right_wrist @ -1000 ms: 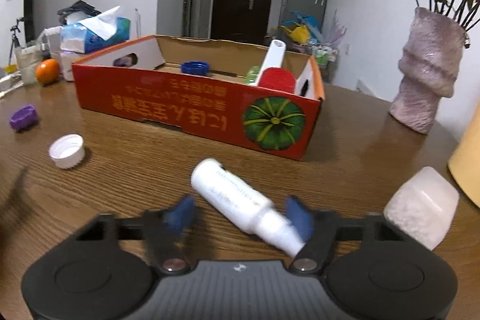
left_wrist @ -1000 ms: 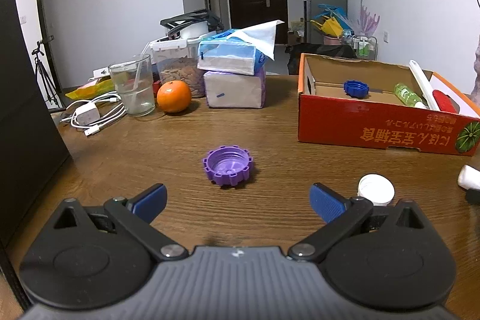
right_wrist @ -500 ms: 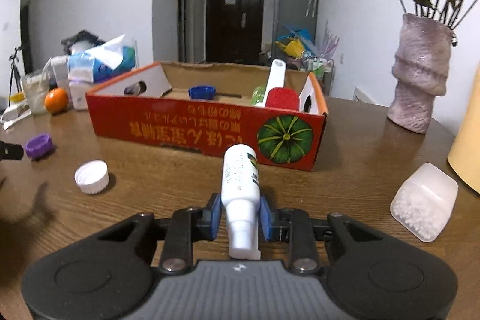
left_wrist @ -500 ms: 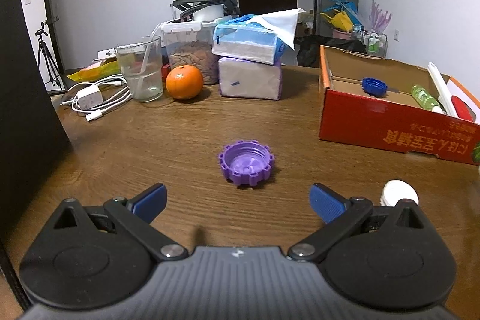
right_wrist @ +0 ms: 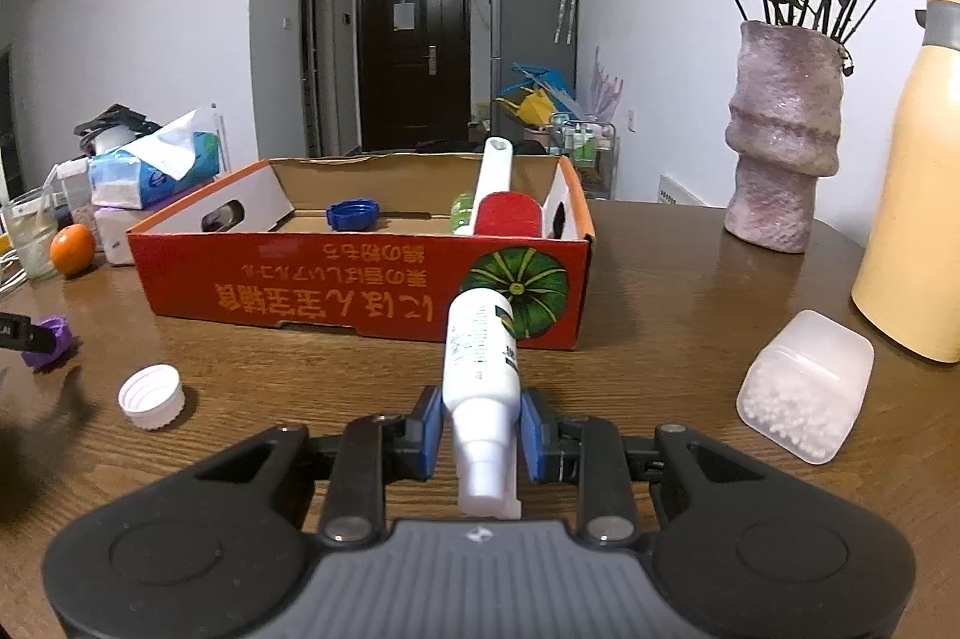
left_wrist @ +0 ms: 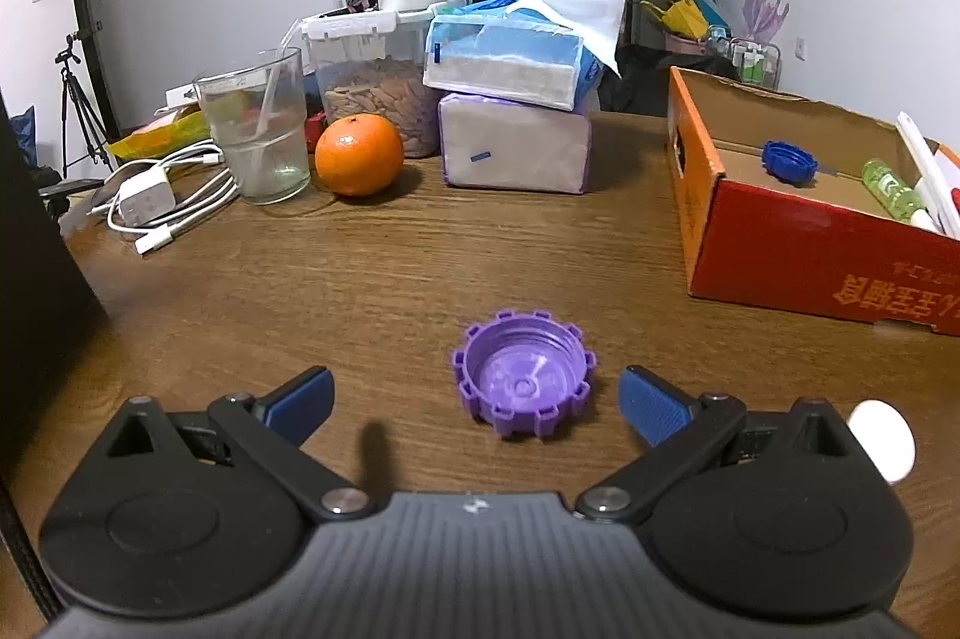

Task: Organize rigid objects
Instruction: 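Grasp the white spray bottle with the right tool while the left grasps the purple cap, then carry the white spray bottle and purple cap over the cardboard box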

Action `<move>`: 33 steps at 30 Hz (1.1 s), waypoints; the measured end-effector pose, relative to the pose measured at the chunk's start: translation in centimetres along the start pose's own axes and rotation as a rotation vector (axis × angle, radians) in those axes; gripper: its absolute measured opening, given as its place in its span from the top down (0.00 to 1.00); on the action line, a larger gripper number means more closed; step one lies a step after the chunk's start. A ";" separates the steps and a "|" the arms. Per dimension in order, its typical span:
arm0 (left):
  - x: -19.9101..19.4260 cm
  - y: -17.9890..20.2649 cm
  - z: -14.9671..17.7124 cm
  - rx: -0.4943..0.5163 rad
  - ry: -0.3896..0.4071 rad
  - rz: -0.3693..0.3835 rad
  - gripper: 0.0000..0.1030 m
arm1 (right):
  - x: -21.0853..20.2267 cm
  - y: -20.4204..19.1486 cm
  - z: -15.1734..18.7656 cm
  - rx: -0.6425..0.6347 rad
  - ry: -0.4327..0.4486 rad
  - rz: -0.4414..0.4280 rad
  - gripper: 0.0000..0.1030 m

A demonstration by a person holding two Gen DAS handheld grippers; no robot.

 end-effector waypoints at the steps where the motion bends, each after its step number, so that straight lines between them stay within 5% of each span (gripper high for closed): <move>1: 0.2 0.0 -0.1 0.002 0.000 0.005 0.00 | 0.0 0.0 0.0 0.002 0.000 0.003 0.74; 11: 1.5 0.0 -0.5 0.008 -0.017 0.051 0.21 | 0.2 0.2 -0.1 0.014 0.001 0.017 0.74; 13: 1.6 0.1 -0.4 0.013 -0.020 0.058 0.28 | 0.2 0.2 -0.1 0.014 0.001 0.016 0.74; 15: 1.8 0.2 -0.4 0.014 -0.024 0.080 0.45 | 0.2 0.2 -0.1 0.014 0.001 0.017 0.74; 33: -1.0 0.6 -0.6 0.017 0.067 0.076 0.46 | -0.5 0.0 -0.5 0.018 0.029 0.001 0.74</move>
Point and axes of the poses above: each gripper's, at about its wrist camera, not at the fingertips, and x roughly the way its jaws point, y to its right, z to its underside, the point moved 3 cm from there along x, roughly the way its jaws point, and after that the axes turned 9 degrees about x, right-handed, at the moved point
